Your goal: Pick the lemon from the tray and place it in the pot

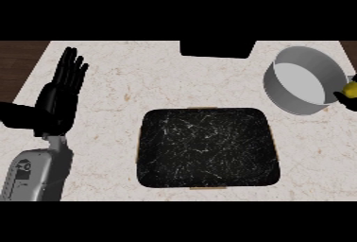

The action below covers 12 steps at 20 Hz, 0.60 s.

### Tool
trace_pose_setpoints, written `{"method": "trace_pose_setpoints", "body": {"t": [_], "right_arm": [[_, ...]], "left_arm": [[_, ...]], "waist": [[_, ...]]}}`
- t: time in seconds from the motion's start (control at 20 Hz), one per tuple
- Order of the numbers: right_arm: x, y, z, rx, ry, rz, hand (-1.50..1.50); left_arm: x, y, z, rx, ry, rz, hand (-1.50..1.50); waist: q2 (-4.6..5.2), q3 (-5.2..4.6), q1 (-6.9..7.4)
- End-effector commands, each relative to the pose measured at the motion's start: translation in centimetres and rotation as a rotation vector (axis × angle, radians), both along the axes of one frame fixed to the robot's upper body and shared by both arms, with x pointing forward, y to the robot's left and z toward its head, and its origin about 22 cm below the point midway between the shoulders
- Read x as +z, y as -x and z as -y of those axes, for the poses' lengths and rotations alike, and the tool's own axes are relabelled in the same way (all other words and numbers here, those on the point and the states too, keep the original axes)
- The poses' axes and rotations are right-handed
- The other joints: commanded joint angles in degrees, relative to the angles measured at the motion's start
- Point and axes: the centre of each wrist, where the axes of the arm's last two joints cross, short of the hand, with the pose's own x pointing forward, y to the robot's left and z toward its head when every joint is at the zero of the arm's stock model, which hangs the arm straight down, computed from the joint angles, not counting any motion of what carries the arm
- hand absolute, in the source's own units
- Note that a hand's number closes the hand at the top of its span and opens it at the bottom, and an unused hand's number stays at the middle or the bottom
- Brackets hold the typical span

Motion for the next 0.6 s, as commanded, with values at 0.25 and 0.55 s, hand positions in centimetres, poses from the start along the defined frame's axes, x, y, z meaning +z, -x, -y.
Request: {"method": "trace_pose_setpoints", "body": {"t": [0.25, 0.55], "right_arm": [[-1.1, -0.4, -0.6, 0.166, -0.120, -0.133, -1.50], [0.2, -0.3, 0.3, 0.248, -0.332, 0.038, -1.50]], "left_arm": [[0.9, -1.1, 1.2, 0.006, 0.003, 0.022, 0.00], [-0.2, 0.3, 0.2, 0.011, -0.010, 0.000, 0.00]], "waist": [[0.49, 0.19, 0.40], [-0.25, 0.10, -0.29]]}}
